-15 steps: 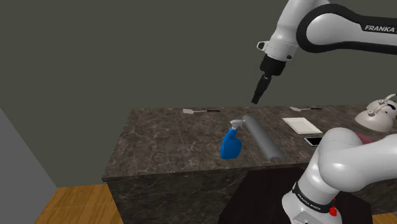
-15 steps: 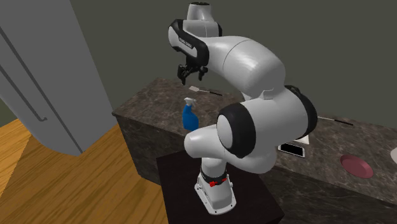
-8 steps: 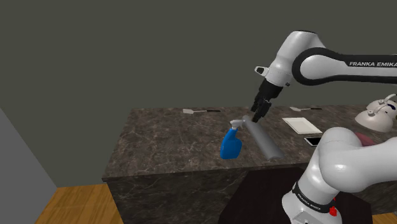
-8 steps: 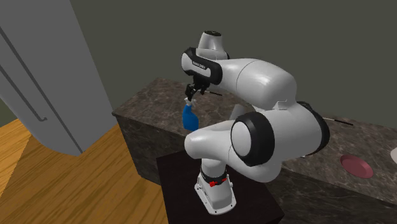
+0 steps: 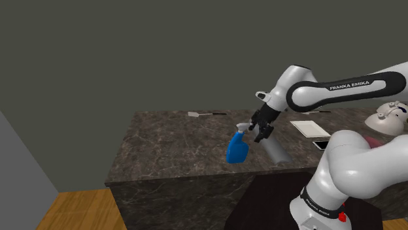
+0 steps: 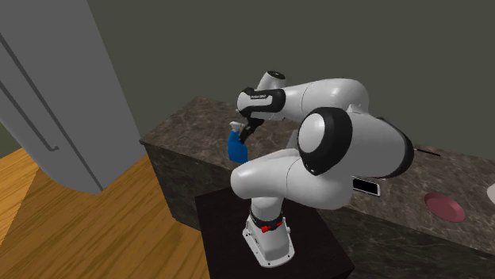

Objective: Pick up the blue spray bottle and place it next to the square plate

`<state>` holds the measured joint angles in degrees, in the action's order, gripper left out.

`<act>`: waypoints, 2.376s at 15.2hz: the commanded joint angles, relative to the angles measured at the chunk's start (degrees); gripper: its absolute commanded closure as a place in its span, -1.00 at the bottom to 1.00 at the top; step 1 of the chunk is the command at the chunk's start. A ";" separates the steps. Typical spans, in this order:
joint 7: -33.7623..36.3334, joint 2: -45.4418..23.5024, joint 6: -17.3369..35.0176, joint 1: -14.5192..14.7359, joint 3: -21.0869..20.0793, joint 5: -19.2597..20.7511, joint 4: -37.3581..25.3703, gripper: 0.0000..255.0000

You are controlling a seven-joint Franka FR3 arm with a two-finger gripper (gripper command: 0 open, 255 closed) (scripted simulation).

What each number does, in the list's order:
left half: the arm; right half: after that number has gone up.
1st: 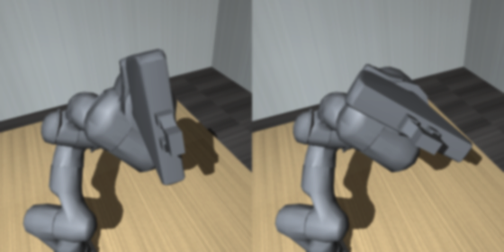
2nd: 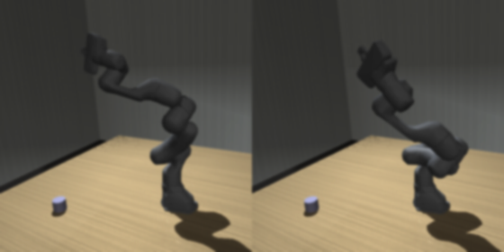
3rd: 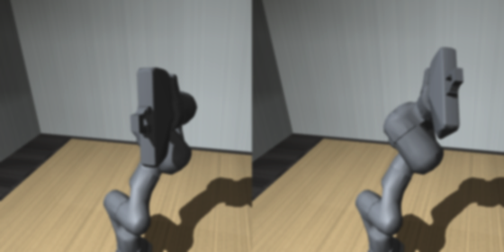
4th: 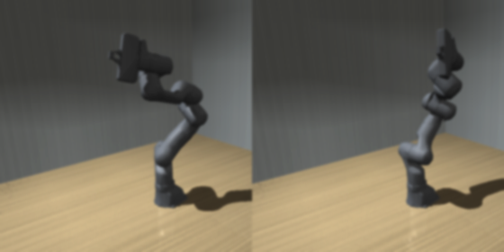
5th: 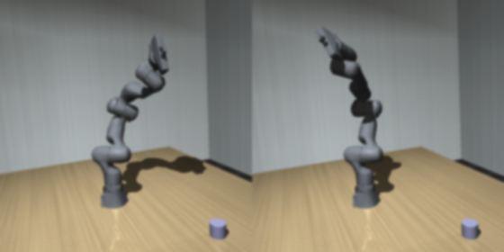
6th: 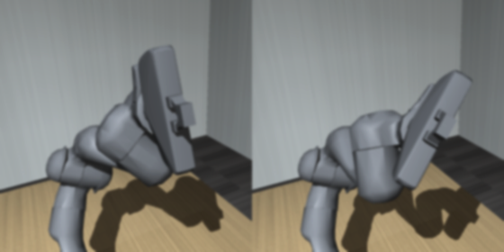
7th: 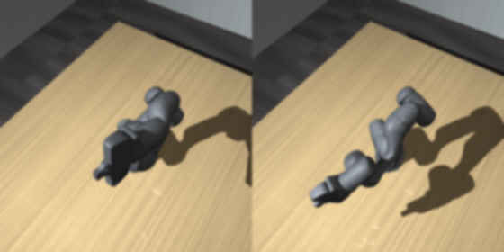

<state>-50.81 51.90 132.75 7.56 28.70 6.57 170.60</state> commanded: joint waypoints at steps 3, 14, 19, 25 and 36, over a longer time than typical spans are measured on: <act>-9.88 -6.90 9.52 3.98 8.11 0.79 1.86 -1.00; -11.26 -14.10 18.63 9.07 11.46 -1.05 3.10 -1.00; -11.25 -14.08 18.61 9.05 11.45 -1.05 3.10 1.00; -11.26 -14.08 18.58 9.06 11.45 -1.05 3.07 1.00; -7.78 -7.00 8.92 5.77 6.51 -0.24 0.59 1.00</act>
<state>-58.88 43.90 143.09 13.84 35.73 6.18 171.55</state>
